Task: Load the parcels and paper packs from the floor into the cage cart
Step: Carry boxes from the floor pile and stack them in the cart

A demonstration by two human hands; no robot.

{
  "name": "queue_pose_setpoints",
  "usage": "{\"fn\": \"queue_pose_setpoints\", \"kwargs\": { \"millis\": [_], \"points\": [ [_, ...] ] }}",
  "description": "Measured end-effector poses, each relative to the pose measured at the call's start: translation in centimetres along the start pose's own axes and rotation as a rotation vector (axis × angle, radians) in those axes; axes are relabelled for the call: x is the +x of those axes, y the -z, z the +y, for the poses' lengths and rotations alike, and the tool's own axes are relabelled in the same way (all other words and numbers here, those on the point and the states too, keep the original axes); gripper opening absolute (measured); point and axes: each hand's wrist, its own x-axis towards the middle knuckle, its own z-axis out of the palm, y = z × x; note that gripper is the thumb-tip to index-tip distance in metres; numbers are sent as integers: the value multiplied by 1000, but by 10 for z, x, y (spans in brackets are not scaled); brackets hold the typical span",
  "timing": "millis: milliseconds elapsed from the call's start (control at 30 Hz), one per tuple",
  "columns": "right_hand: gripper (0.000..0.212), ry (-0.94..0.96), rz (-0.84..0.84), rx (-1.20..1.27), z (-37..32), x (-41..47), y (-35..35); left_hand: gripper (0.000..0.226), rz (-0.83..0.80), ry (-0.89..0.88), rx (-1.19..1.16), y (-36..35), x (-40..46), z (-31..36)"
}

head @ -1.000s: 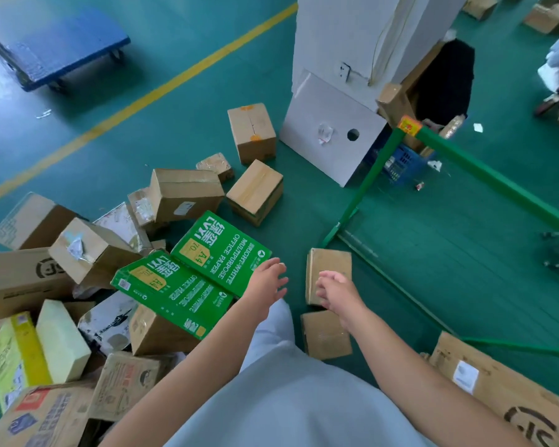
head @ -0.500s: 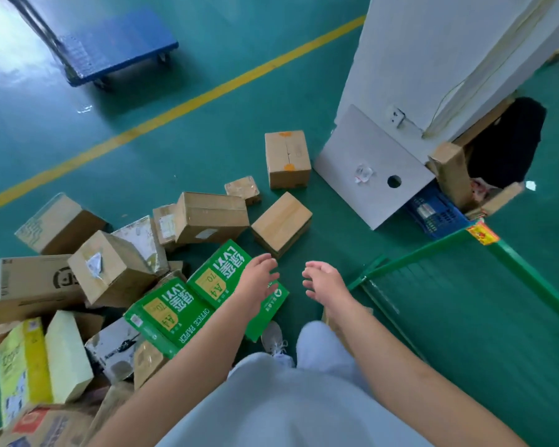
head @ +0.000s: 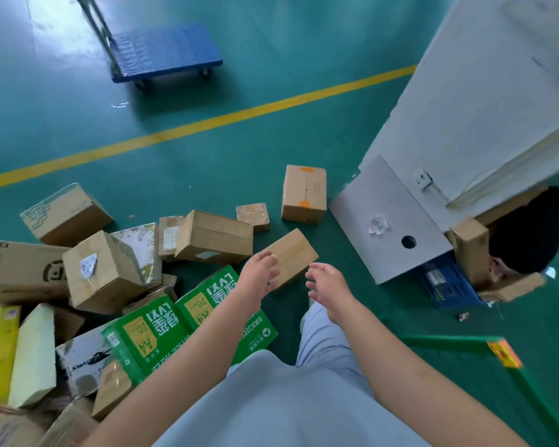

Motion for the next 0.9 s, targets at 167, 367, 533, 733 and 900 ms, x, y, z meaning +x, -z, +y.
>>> {"fn": "queue_pose_setpoints", "kwargs": {
  "millis": [167, 367, 533, 733, 900],
  "points": [
    [25, -48, -73, -50, -38, 72, 4, 31, 91, 14, -62, -25, 55, 30],
    [23, -162, -156, -27, -88, 204, 52, 31, 214, 111, -97, -110, 137, 59],
    [18, -232, -159, -52, -127, 304, 110, 38, 252, 204, 53, -187, 201, 87],
    [18, -222, -129, -52, -161, 414, 145, 37, 212, 223, 146, -235, 299, 109],
    [19, -284, -94, -35, -149, 492, 149, 39, 217, 269, 198, -246, 382, 103]
  ]
}}
